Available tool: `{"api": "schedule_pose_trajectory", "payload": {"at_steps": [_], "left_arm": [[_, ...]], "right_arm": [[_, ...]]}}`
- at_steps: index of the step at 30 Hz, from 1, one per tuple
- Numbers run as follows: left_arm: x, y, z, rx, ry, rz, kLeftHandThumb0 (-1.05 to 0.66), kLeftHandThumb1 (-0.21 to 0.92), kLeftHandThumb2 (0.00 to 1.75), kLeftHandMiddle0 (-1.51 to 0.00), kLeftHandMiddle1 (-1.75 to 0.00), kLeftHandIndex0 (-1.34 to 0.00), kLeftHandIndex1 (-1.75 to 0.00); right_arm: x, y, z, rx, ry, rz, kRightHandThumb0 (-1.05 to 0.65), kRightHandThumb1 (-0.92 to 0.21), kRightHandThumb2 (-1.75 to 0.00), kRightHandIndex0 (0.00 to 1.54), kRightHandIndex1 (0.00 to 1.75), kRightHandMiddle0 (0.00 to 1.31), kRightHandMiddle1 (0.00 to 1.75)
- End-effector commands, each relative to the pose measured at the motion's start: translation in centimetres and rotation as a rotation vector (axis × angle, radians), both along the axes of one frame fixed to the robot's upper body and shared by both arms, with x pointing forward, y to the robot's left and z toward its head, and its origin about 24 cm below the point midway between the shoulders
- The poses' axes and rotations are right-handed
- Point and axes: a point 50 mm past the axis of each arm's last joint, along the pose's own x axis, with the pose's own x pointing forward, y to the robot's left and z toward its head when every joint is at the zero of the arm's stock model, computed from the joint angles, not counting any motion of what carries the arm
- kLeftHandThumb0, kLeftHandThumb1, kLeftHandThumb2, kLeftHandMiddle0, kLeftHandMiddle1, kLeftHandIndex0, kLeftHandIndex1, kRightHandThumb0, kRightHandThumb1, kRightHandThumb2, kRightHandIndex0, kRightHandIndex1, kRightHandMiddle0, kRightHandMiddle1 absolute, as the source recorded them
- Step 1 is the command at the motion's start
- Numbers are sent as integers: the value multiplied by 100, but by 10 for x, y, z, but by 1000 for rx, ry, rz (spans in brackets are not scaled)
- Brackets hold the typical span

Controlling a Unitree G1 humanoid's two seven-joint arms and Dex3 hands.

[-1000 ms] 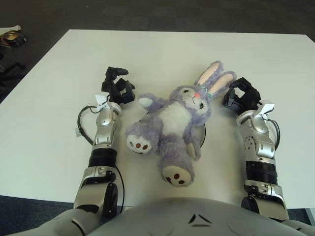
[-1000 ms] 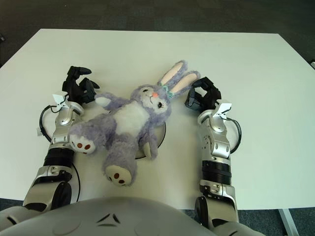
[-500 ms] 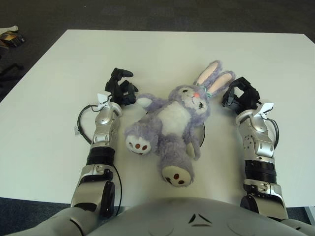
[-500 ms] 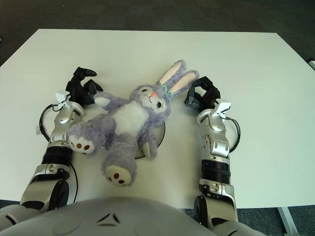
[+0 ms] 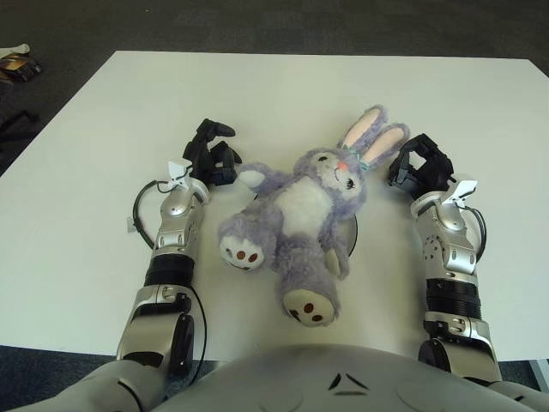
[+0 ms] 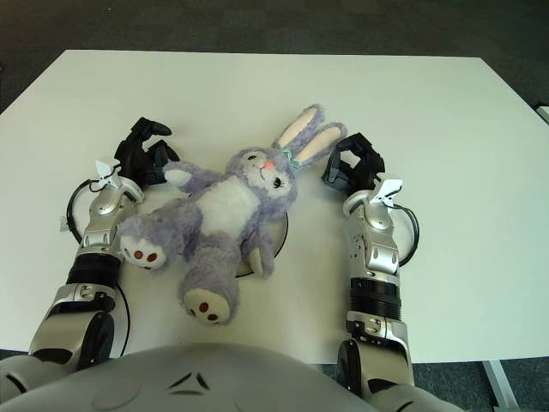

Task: Put the doll into the plate.

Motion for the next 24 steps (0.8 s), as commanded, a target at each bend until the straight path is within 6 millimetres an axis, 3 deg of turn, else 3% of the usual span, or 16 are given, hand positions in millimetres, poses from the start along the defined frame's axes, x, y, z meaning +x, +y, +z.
{"api": "schedule_pose_trajectory", "payload": {"at_steps": [1,24], "left_arm": [[-7,2,-21,-15,105,-7,-1,26,138,-70,-170,-39,-175],[-6,3,-24,-11,118,6,-2,22,144,-72,-175,-42,-174]], "right_arm": [[-2,0,-6,18,18,-2,-48,-32,-131,124,175,61,175],[-4,1,-6,15,30,-3,-47,-34,-128,123,175,59,175]]}}
